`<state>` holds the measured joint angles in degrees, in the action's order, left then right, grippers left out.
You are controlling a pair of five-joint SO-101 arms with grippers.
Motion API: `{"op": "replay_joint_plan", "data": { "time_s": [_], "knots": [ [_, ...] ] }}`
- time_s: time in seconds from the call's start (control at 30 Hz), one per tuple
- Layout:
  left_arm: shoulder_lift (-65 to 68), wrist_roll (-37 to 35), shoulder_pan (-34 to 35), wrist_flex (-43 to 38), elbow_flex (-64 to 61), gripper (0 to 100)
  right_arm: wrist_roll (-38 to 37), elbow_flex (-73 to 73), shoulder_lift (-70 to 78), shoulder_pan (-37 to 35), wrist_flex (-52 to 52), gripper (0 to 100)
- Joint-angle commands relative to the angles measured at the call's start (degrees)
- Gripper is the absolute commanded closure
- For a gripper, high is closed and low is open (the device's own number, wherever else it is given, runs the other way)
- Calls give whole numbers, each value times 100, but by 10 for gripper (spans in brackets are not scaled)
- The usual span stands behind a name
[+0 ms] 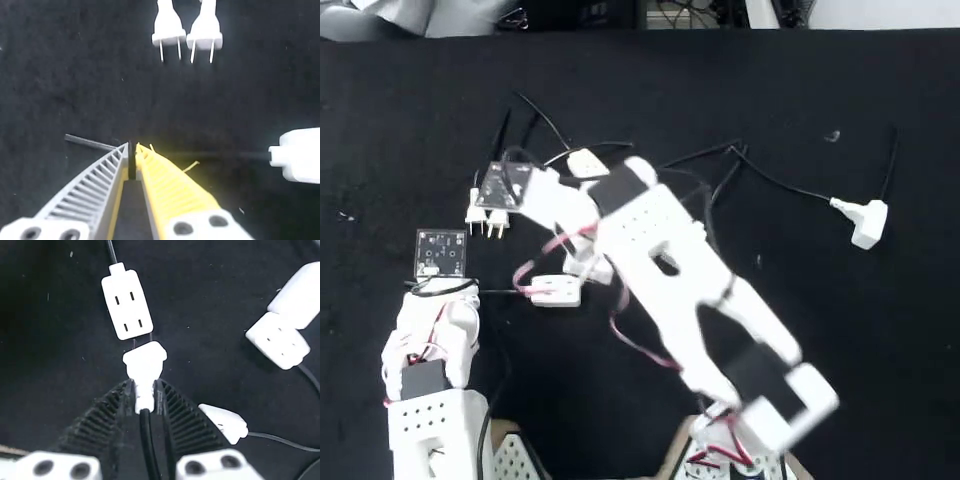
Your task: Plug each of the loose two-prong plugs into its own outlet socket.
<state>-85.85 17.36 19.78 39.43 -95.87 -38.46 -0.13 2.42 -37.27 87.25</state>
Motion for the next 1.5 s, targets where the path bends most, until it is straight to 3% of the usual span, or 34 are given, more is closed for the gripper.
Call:
{"op": "replay_joint_plan", "data": {
  "time_s": [0.0, 0.33, 0.43, 1.47],
  "knots": [
    [-9, 35, 22, -413, 84, 953, -62, -1226, 681, 9, 492, 988],
    [-9, 35, -163, -791, -180, 928, 18, -2624, 1912, -62, 1336, 988],
    [9, 185, -163, -730, -189, 970, 211, -2580, 1982, -141, 1345, 988],
    [352, 264, -242, -695, -163, 970, 360, -2035, 1974, -185, 1354, 988]
  ]
}}
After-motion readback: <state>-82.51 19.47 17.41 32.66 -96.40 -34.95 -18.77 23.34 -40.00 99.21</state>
